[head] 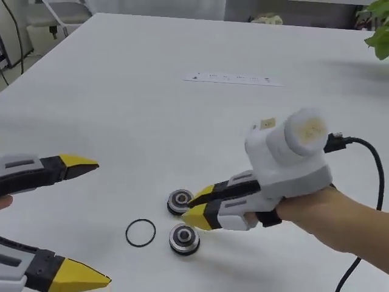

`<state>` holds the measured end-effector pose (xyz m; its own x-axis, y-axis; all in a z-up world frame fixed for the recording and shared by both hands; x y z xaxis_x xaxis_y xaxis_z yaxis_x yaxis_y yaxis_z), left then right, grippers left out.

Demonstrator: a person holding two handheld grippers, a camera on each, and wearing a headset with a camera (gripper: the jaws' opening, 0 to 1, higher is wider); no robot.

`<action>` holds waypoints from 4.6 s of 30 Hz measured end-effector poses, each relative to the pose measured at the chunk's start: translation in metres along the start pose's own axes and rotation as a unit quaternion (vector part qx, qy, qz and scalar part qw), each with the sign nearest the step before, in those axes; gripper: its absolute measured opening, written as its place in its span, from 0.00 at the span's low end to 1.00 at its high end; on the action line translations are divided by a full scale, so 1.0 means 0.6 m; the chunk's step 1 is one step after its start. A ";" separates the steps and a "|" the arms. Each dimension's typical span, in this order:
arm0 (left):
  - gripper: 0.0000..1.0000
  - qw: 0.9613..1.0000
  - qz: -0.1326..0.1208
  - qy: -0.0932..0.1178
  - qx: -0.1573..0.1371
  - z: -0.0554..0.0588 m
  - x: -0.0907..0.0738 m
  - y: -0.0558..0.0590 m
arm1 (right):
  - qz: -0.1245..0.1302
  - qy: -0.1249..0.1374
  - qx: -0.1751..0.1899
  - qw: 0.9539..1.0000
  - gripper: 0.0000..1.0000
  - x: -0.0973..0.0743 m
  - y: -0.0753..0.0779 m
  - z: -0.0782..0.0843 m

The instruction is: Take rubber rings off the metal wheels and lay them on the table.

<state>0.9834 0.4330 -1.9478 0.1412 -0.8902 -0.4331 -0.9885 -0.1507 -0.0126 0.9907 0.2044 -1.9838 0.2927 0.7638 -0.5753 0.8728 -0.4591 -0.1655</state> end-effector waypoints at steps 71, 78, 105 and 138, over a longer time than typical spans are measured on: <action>0.07 0.992 0.093 -0.049 0.063 0.032 0.179 -0.002 | 0.007 -0.028 -0.082 0.996 0.02 0.022 -0.009 0.074; 0.07 0.993 0.091 -0.046 0.063 0.033 0.181 -0.002 | 0.017 -0.029 -0.058 0.998 0.00 0.023 -0.006 0.072; 0.07 0.992 0.093 -0.046 0.074 0.035 0.184 -0.004 | -0.035 0.043 0.203 0.978 0.00 0.004 0.006 0.072; 0.09 0.992 0.101 -0.056 0.057 0.029 0.188 -0.003 | -0.036 0.042 0.152 0.987 0.00 0.012 -0.003 0.052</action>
<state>0.9999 0.3405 -2.0122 -0.0614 -0.8434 -0.5337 -0.9966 0.0813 -0.0137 0.9790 0.1967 -2.0124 0.2774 0.8283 -0.4868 0.7383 -0.5081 -0.4437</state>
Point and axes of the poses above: the centre of the closed fingertips' face, and the gripper's own axes: x roughly forward along the fingers, y roughly to its right, z roughly out of its underside, the point moved 9 cm from there along -x, roughly backward along the fingers, and after that the axes turned 3 degrees about z, right-handed, at the moved point
